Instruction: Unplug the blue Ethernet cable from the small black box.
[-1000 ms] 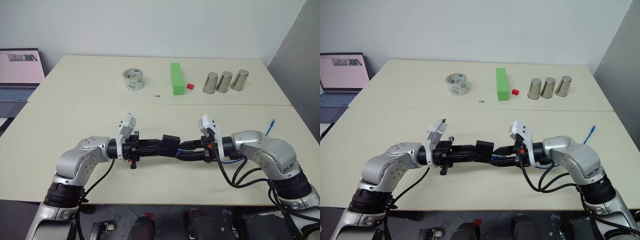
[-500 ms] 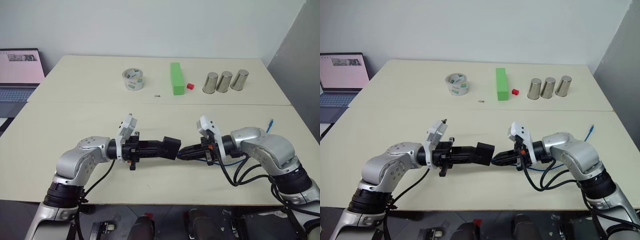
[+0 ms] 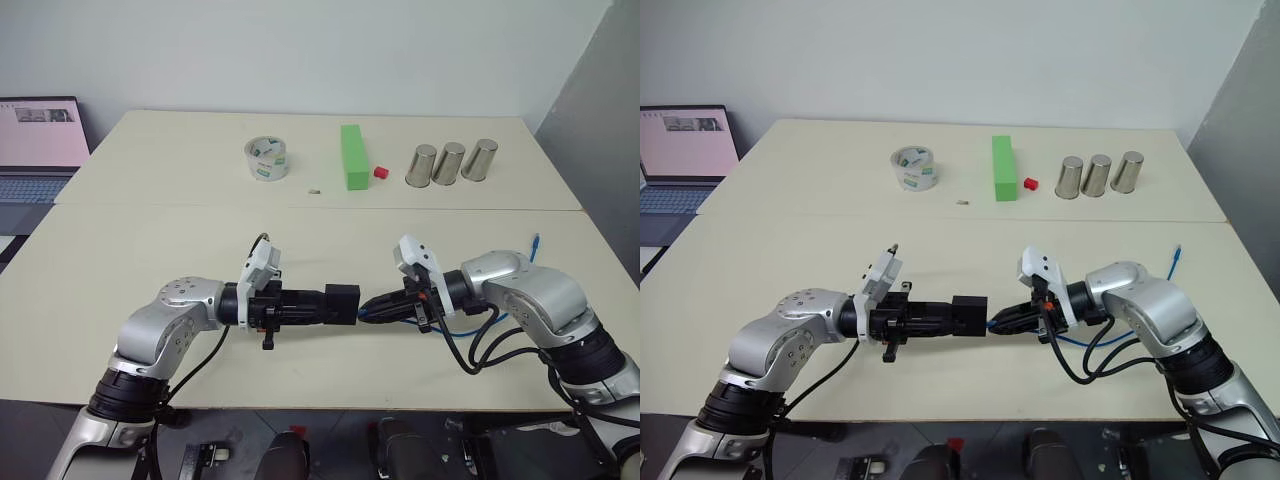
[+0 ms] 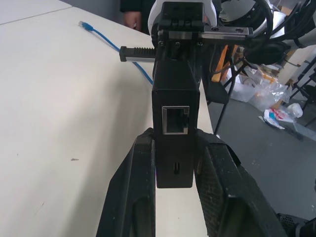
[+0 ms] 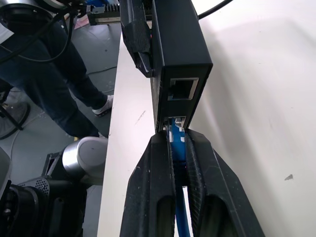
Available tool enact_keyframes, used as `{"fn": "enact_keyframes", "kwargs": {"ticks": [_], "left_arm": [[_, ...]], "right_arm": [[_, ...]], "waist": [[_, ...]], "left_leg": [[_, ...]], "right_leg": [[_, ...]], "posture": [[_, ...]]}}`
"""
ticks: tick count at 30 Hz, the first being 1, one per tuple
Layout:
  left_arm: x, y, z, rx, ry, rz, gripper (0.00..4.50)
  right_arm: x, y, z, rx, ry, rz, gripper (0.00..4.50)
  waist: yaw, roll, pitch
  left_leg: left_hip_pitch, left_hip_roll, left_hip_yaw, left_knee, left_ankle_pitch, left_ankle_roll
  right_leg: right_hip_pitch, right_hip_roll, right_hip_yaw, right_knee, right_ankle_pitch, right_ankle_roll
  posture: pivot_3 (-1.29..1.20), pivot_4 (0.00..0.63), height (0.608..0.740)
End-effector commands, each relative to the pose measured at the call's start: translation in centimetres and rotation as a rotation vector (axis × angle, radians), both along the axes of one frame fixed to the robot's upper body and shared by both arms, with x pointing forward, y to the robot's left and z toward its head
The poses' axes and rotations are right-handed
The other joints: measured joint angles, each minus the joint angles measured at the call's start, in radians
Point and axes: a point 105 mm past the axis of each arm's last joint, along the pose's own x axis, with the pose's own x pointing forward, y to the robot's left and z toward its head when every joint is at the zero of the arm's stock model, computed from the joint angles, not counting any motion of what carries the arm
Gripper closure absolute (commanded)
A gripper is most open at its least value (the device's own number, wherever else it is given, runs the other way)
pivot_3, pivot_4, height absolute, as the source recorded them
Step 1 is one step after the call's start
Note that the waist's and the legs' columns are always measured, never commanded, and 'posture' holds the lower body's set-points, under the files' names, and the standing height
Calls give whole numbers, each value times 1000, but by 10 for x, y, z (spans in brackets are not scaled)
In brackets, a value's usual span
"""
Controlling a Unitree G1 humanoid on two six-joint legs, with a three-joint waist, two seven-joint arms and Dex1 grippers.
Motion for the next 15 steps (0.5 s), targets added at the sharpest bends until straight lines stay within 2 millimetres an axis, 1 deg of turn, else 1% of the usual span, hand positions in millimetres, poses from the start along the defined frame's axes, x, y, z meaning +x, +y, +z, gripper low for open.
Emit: {"fn": "enact_keyframes", "kwargs": {"ticks": [1, 4, 6, 7, 10, 12, 14, 15], "left_arm": [[4, 23, 1, 61, -25, 70, 3726], [4, 27, 0, 75, -27, 84, 3726], [4, 28, -1, 79, -29, 88, 3726], [5, 28, -1, 79, -30, 88, 3726], [5, 20, 1, 60, -37, 80, 3726], [4, 16, 1, 51, -36, 73, 3726], [4, 16, 0, 55, -35, 76, 3726], [4, 18, -1, 59, -35, 81, 3726]], "right_arm": [[22, -36, -1, -73, -59, -161, 4473], [28, -44, -3, -74, -70, -194, 4473], [27, -44, -2, -68, -71, -194, 4473], [26, -42, -2, -65, -72, -186, 4473], [14, -28, 5, -18, -77, -124, 4473], [11, -21, 8, 7, -85, -109, 4473], [15, -19, 8, 17, -109, -132, 4473], [22, -19, 7, 19, -131, -165, 4473]], "waist": [[0, 0, 0], [0, 0, 0], [0, 1, 1], [0, 1, 1], [0, 1, 1], [-2, 1, 1], [-2, 1, 1], [-2, 1, 1]], "left_leg": [[0, 0, 0, 0, 0, 0], [0, 0, 0, 0, 0, 0], [0, -1, 1, 0, 0, 0], [0, -1, 2, 0, 0, 0], [0, 0, 1, -1, 0, 0], [0, 0, 1, -1, 0, 0], [0, 0, 1, -1, 0, 0], [0, 0, 1, 0, 0, 0]], "right_leg": [[0, 0, 0, 0, 0, 0], [0, 0, 0, 0, 0, 0], [0, 0, 1, 0, 0, 0], [0, 0, 1, 0, 0, 0], [-1, 0, 1, 0, 0, 0], [-1, 0, 1, 0, 0, 0], [-1, 0, 1, 0, 0, 0], [-1, 0, 1, 0, 0, 0]], "posture": [[0, 150, 740], [0, 150, 740], [0, 150, 740], [0, 150, 740], [0, 150, 740], [0, 150, 740], [0, 150, 740], [0, 150, 740]]}}
